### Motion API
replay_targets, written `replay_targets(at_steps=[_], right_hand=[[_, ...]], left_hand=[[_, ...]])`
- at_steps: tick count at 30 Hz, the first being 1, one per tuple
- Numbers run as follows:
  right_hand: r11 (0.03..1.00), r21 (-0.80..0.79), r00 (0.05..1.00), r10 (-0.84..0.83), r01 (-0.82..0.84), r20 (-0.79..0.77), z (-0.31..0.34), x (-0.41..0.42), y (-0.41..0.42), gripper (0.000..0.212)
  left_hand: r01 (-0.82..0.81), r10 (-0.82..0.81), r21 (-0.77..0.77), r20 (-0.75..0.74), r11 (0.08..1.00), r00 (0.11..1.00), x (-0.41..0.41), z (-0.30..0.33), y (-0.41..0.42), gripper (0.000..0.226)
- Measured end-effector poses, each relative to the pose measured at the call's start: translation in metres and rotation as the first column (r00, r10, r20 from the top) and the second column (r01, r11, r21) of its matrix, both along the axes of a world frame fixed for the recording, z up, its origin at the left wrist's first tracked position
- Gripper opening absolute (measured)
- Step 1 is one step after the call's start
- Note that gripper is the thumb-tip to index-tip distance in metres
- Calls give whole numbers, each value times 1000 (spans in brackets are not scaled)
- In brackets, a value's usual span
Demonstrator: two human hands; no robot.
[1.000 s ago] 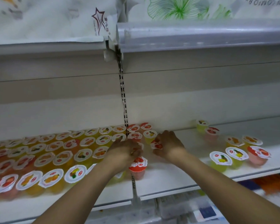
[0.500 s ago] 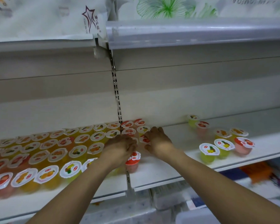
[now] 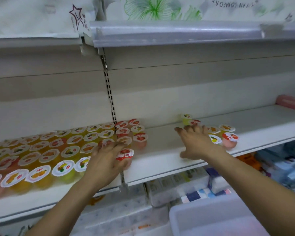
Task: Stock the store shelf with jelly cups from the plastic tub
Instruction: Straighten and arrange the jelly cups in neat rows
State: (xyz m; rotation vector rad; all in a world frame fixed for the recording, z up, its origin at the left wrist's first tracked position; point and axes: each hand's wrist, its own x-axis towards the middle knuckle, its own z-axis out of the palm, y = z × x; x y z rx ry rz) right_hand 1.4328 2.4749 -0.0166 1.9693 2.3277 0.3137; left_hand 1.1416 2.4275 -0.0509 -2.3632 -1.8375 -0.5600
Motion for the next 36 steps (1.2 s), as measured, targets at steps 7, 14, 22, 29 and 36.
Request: replay_targets(at_steps=[7,14,22,29,36], right_hand=[[999,2,996,36,-36,84,-3,24,-7,45],[977,14,917,204,-212,-344,-21,-42,-13,50],[953,174,787,304,-250,-536,-52,-94,-14,47],[943,192,753,334,-274,-567,-57,-97,-13,45],[946,181,754,323,-268,-572,-56,-99,-14,46]], left_hand=[[-37,36,8,26,999,999,11,-5,-1,37],[-78,78,71,11,994,997,17,-6,-1,35],[-87,87,125,3,988,996,24,-10,-3,34],[-110,114,176,-12,978,993,28,-18,-1,31],[-139,153,203,-57,969,987,34,-18,-3,29]])
